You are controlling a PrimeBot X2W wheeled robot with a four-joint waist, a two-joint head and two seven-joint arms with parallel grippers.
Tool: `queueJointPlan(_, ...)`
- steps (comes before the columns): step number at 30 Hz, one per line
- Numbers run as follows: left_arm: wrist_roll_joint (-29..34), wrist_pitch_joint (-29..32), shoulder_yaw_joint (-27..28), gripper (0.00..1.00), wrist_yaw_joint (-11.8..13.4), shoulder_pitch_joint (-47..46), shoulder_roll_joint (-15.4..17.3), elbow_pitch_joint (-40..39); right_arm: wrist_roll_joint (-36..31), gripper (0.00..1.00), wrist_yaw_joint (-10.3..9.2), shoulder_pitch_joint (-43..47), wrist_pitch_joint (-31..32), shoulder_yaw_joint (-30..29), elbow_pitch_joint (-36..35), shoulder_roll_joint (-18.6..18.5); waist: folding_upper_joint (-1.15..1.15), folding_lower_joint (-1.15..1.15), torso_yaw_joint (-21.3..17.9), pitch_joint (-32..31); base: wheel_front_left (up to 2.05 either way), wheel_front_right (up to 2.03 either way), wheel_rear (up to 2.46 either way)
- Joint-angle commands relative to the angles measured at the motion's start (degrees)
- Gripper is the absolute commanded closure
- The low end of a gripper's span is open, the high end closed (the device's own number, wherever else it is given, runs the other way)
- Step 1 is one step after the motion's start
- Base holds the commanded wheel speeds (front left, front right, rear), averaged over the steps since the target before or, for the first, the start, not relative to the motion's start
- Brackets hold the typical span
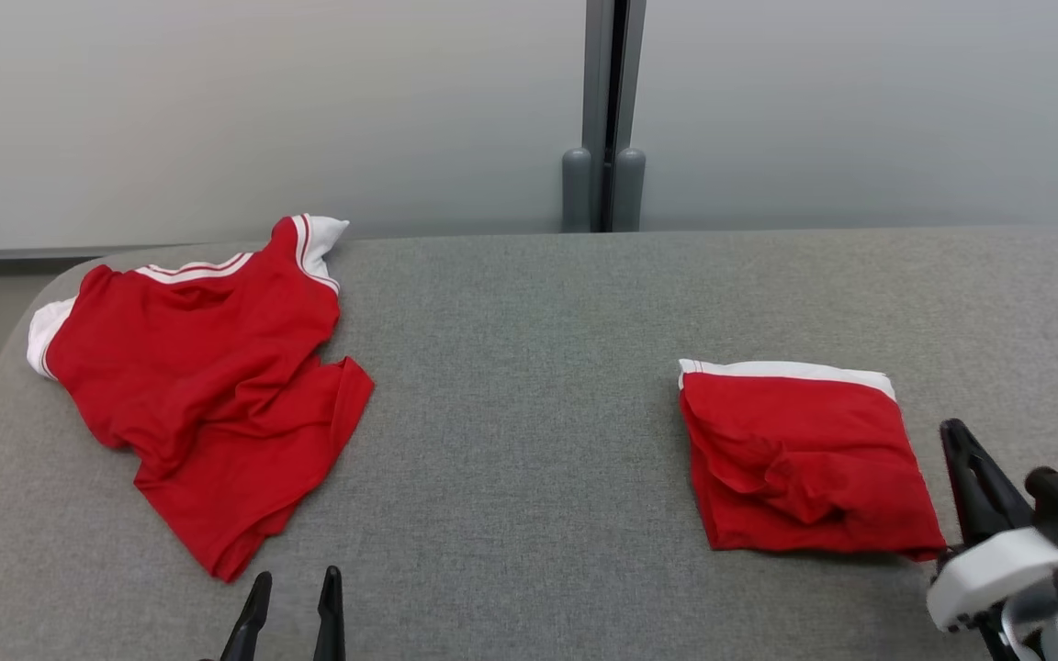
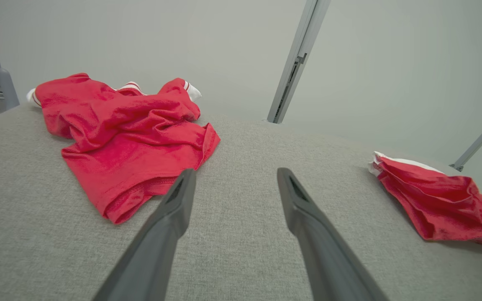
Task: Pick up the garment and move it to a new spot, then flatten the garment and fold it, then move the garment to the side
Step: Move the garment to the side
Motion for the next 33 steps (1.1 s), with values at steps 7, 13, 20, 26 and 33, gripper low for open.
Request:
queueJointPlan(7, 0.3, 0.0, -1.7, 0.0, -0.3, -3.1, 0.2, 0.9, -1.1, 1.0, 0.0, -10.5, 1.3, 7.7, 13.3, 0.7, 0.0, 0.0, 2.2, 3.5, 0.0, 0.0, 0.0)
queueJointPlan(13, -0.4, 0.0, -2.2, 0.0, 0.1, -4.0, 0.2, 1.6, 1.3, 1.0, 0.0, -13.1, 0.4, 13.9, 20.1, 1.8, 0.0, 0.0, 3.5, 4.5, 0.0, 0.0, 0.0)
queueJointPlan(20, -1.3, 0.0, -1.6, 0.0, 0.7, -3.8, 0.2, 1.6, 6.2, 1.0, 0.0, -10.5, -0.5, 26.2, 18.5, 0.7, 0.0, 0.0, 3.6, 4.5, 0.0, 0.0, 0.0)
queueJointPlan(26, -1.7, 0.0, -1.0, 0.0, 1.0, -2.9, 0.2, 1.7, 10.0, 1.0, 0.0, -9.4, -0.6, 31.7, 14.7, -0.8, 0.0, 0.0, 1.4, 3.4, 0.0, 0.0, 0.0)
queueJointPlan(33, -1.3, 0.0, 0.9, 0.0, 1.4, -0.5, 0.2, 0.3, 8.1, 0.0, 0.0, -2.7, -0.5, 22.0, 1.1, -3.7, 0.0, 0.0, -2.0, 0.1, 0.0, 0.0, 0.0)
